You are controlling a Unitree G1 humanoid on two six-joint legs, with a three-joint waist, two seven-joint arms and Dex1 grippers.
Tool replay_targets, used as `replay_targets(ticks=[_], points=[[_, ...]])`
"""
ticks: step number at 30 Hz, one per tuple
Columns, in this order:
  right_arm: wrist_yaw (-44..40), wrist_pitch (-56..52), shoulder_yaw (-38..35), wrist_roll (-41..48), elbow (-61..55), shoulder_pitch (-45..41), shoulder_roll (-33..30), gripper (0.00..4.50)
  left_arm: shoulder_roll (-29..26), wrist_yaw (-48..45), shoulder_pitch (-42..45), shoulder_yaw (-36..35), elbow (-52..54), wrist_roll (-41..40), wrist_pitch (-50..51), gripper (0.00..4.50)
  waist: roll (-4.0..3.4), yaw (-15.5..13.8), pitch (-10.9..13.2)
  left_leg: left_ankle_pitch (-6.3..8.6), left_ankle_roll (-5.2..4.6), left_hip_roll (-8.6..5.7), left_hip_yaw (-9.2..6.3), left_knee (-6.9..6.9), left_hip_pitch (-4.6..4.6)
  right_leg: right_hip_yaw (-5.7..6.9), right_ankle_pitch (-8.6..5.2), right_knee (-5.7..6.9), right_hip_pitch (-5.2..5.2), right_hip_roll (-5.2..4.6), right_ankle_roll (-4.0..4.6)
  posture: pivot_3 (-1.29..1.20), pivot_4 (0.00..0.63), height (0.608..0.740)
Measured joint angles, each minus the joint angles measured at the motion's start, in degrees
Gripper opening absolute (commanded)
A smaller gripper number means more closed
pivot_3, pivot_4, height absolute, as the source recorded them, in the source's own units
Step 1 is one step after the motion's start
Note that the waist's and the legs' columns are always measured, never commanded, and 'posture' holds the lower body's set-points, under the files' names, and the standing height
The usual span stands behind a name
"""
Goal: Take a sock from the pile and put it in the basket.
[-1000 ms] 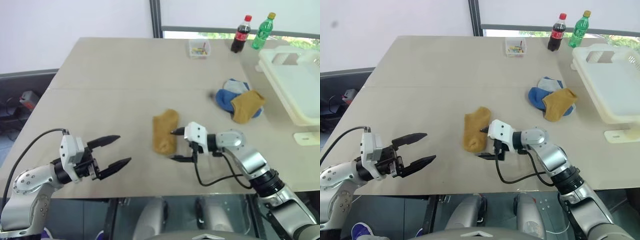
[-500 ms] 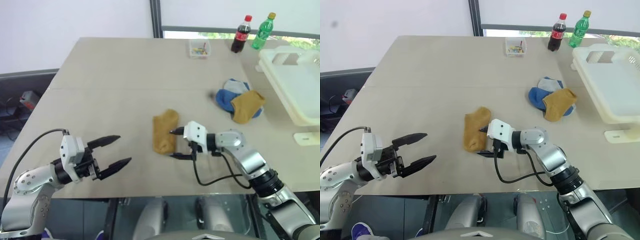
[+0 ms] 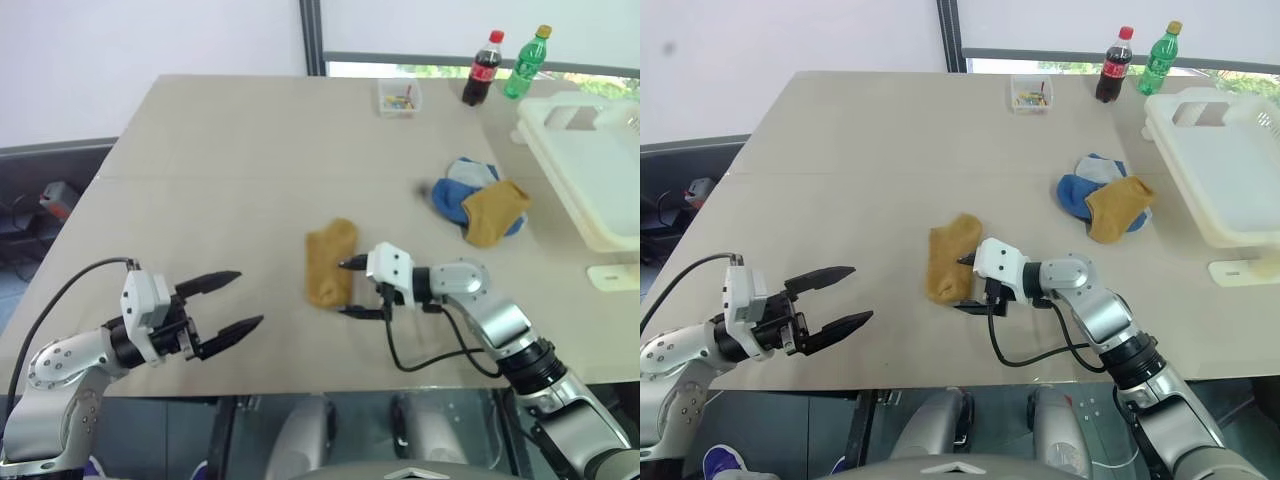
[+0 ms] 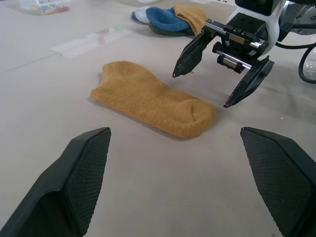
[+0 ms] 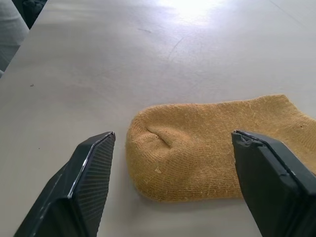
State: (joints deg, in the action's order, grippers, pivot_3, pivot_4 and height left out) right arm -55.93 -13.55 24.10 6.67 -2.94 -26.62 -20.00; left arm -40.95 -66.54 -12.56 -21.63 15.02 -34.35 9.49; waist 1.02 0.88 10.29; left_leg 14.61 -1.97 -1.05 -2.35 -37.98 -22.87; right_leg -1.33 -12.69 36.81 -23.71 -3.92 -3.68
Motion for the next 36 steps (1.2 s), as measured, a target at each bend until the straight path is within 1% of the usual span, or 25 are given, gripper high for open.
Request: replay_targets(ticks=[9,10,11,15,16,21,22,23,25,26,27,28,29,30,36], points=[[1.22,0.65,0.00,-0.31,0.22,0.00,0.40,4.48,0.01,0.00,0.71,0.65,0.00,0.38,0.00,4.50,0.00,0.00,0.00,0.00,0.00,0.00,0.00,0.00,0.00,0.00,0.00,0.00,0.00,0.01,0.00,0.00,0.150,0.740],[1.44,0.75,-0.01,-0.43,0.29,0.00,0.55,3.95,0.01,0.00,0.80,0.79,0.00,0.39,0.00,4.50,0.00,0.00,0.00,0.00,0.00,0.00,0.00,0.00,0.00,0.00,0.00,0.00,0.00,0.01,0.00,0.00,0.150,0.740],[1.48,0.90,-0.01,-0.50,0.45,0.00,0.62,3.61,0.01,-0.01,0.82,0.90,-0.01,0.39,0.00,4.50,0.00,0.00,0.00,0.00,0.00,0.00,0.01,0.00,0.00,0.00,0.00,0.00,0.00,0.01,0.00,0.00,0.150,0.740],[1.60,1.16,-0.01,-0.63,0.56,0.00,0.63,1.70,0.01,-0.03,0.83,0.97,-0.02,0.40,0.00,4.50,0.00,0.00,0.00,0.00,0.00,0.00,0.01,0.00,0.00,0.00,0.00,0.00,0.00,0.01,0.00,0.00,0.150,0.740],[1.65,1.18,-0.01,-0.67,0.56,0.00,0.63,1.29,0.00,-0.03,0.84,0.97,-0.02,0.40,0.00,4.50,0.00,0.00,0.00,0.00,0.00,0.00,0.01,0.00,0.00,0.00,0.00,0.00,0.00,0.01,0.00,0.00,0.150,0.740],[2.06,1.37,-0.01,-0.95,0.57,0.00,0.62,1.29,0.00,-0.03,0.90,0.99,-0.02,0.40,0.01,4.50,0.00,0.00,0.00,0.00,0.00,0.00,0.01,0.00,0.00,0.00,0.00,0.00,0.00,0.01,0.00,0.00,0.150,0.740],[1.93,1.25,-0.01,-0.88,0.57,0.00,0.61,1.55,0.00,-0.03,0.90,0.99,-0.02,0.40,0.01,4.50,0.00,0.00,0.00,0.00,0.00,0.00,0.01,0.00,0.00,0.00,0.00,0.00,0.00,0.01,0.00,0.00,0.150,0.740],[1.51,0.99,-0.01,-0.65,0.56,0.00,0.56,1.91,0.00,-0.03,0.90,1.00,-0.02,0.40,0.01,4.50,0.00,0.00,0.00,0.00,0.00,0.00,0.01,0.00,0.00,0.00,0.00,0.00,0.00,0.02,0.00,0.00,0.150,0.740],[1.17,0.44,-0.01,-0.20,0.53,0.00,0.44,2.33,0.01,-0.01,0.90,1.02,-0.02,0.40,0.02,4.50,0.00,0.00,0.00,0.00,0.00,0.00,0.01,0.00,0.00,0.00,0.00,0.00,0.00,0.02,0.00,0.00,0.150,0.740],[0.67,-0.11,-0.01,0.26,0.48,0.02,0.22,2.82,0.00,0.02,0.90,1.13,-0.02,0.40,0.03,4.50,0.00,0.00,0.00,0.00,0.00,0.00,0.01,0.00,0.00,0.00,0.00,0.00,0.00,0.01,0.00,0.00,0.150,0.740],[0.28,-0.24,-0.01,0.40,0.46,0.03,0.04,3.15,0.00,0.03,0.88,1.28,-0.02,0.40,0.04,4.50,0.00,0.00,0.00,0.00,0.00,0.00,0.01,0.00,0.00,0.00,0.00,0.00,0.00,0.01,0.00,0.00,0.150,0.740],[0.12,-0.43,-0.01,0.52,0.43,0.04,-0.07,3.58,0.01,0.04,0.88,1.44,-0.02,0.40,0.07,4.50,0.00,0.00,0.00,0.00,0.00,0.00,0.00,0.00,0.00,0.00,0.00,0.00,0.00,0.01,0.00,0.00,0.150,0.740],[0.11,-0.76,-0.01,0.55,0.39,0.11,-0.08,4.10,0.01,0.06,0.87,1.49,-0.02,0.40,0.08,4.50,0.00,0.00,0.00,0.00,0.00,0.00,0.00,0.00,0.00,0.00,0.00,0.00,0.00,0.01,0.00,0.00,0.150,0.740],[0.11,-0.83,-0.01,0.56,0.35,0.17,-0.08,4.42,0.01,0.07,0.87,1.49,-0.02,0.40,0.08,4.50,0.00,0.00,0.00,0.00,0.00,0.00,0.01,0.00,0.00,0.00,0.00,0.00,0.00,0.01,0.00,0.00,0.150,0.740],[0.46,-1.01,-0.01,0.48,-0.22,0.44,0.01,4.42,0.01,0.20,0.76,1.49,-0.02,0.40,0.10,4.50,0.00,0.00,0.00,0.00,0.00,0.00,0.01,0.00,0.00,-0.01,0.00,0.00,0.00,0.01,0.00,0.00,0.150,0.740]])
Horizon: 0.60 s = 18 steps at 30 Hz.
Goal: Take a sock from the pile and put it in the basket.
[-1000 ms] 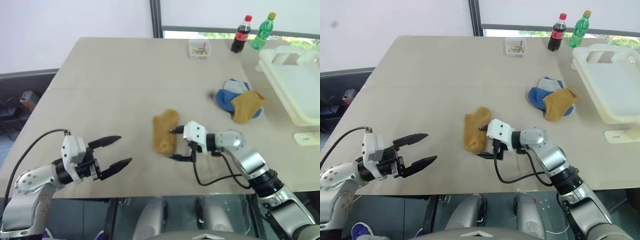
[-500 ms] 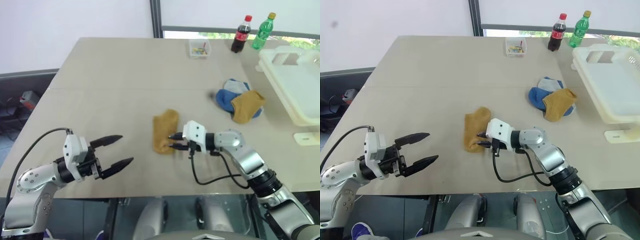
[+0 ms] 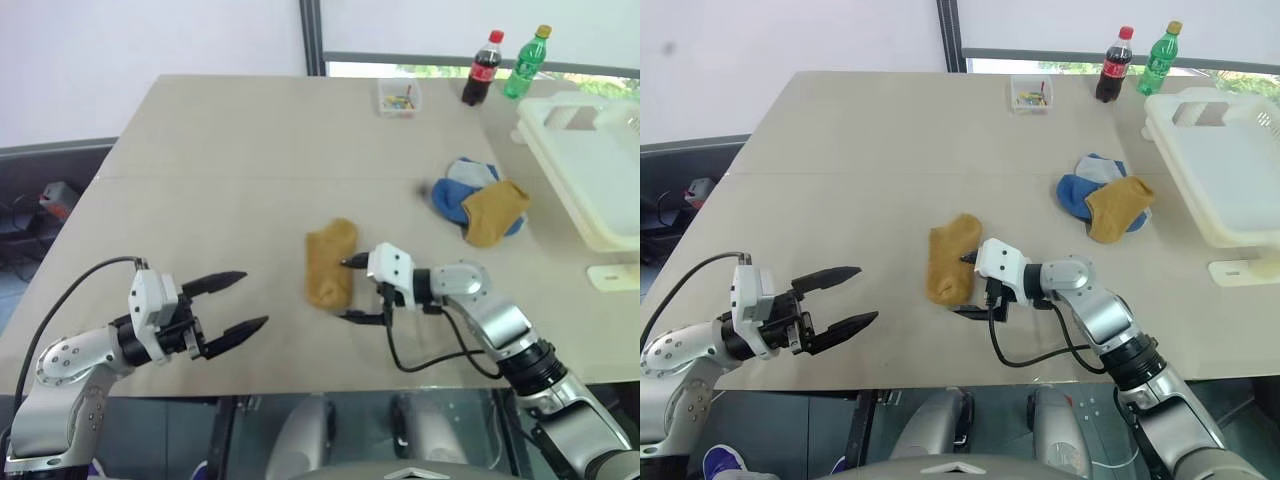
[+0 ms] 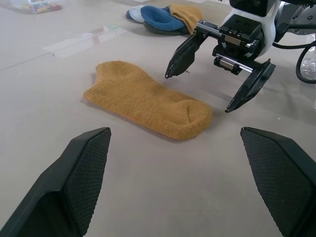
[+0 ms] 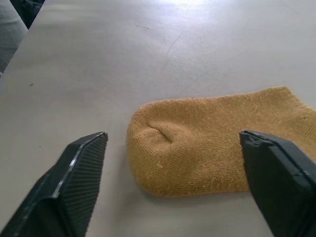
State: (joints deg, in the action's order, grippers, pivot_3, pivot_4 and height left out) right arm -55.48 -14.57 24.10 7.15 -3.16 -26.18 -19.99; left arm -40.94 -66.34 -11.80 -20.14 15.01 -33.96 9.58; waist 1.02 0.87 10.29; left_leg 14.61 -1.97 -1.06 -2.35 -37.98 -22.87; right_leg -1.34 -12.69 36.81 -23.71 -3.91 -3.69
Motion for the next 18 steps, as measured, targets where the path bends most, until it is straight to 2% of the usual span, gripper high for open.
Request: replay_targets(ticks=[18], points=[[1.65,0.50,0.00,-0.32,-0.22,0.50,0.17,4.42,0.03,0.46,-0.37,0.02,0.01,0.00,0.03,4.50,0.00,0.00,0.00,0.00,0.00,0.00,0.00,0.00,0.00,0.00,0.00,0.00,0.00,0.00,0.00,0.00,0.150,0.740]])
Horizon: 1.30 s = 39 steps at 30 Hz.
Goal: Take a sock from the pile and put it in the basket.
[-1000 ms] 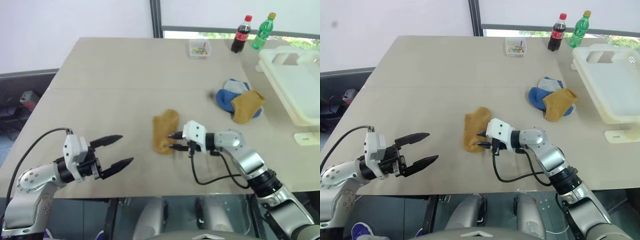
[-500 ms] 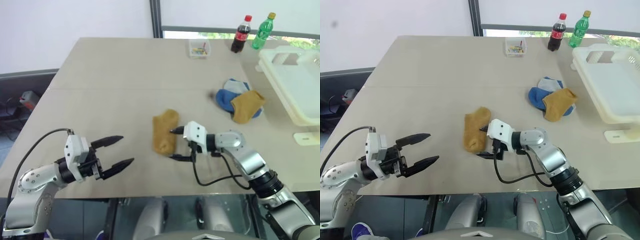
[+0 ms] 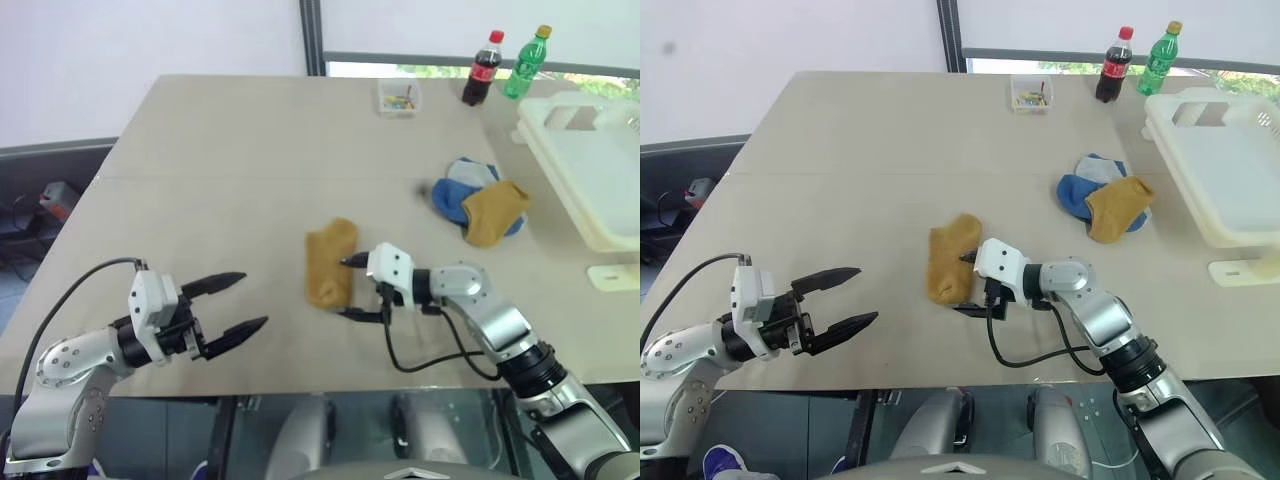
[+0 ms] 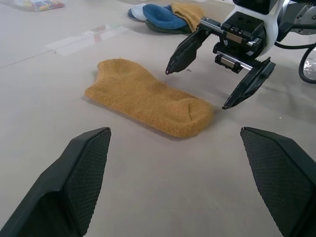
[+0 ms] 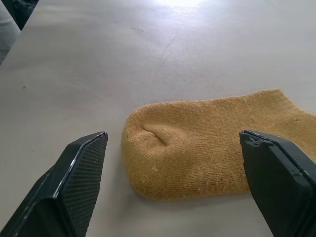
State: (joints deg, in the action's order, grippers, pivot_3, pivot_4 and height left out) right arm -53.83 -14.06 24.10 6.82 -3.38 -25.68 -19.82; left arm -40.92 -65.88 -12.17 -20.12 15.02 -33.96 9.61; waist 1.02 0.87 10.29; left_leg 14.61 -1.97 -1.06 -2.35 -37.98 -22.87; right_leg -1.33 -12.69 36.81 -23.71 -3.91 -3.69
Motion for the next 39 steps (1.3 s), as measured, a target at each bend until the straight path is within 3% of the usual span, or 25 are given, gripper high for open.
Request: replay_targets(ticks=[39], points=[[0.45,0.49,0.05,0.00,0.00,0.00,0.36,4.42,0.01,0.07,-0.37,0.02,0.05,0.00,0.01,4.50,0.00,0.01,0.00,0.00,0.00,0.00,0.00,0.00,0.00,0.00,0.00,0.00,0.00,0.01,0.00,0.00,0.150,0.740]])
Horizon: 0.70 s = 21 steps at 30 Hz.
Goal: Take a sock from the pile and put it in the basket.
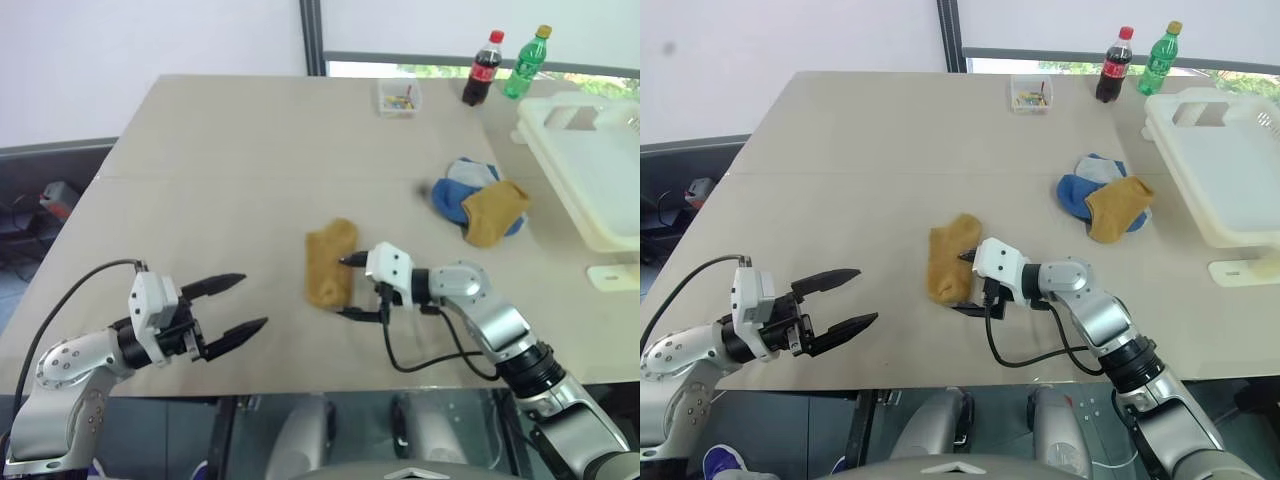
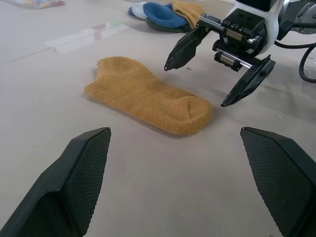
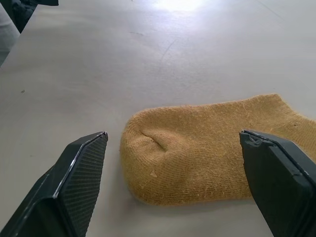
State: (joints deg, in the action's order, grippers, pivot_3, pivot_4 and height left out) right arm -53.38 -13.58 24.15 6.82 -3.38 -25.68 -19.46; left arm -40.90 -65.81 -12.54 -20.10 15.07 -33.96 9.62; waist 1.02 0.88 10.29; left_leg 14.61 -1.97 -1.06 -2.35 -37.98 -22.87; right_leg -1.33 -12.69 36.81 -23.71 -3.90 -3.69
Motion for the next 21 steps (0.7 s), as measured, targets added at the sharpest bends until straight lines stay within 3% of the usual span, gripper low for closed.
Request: replay_targets(ticks=[21], points=[[0.04,-0.01,0.00,0.00,0.00,0.02,0.11,4.42,0.00,0.02,0.47,0.43,0.00,0.00,0.08,4.50,0.00,0.00,0.00,0.00,0.00,0.00,0.00,0.00,0.00,0.00,0.00,0.00,0.00,0.00,0.00,0.00,0.150,0.740]])
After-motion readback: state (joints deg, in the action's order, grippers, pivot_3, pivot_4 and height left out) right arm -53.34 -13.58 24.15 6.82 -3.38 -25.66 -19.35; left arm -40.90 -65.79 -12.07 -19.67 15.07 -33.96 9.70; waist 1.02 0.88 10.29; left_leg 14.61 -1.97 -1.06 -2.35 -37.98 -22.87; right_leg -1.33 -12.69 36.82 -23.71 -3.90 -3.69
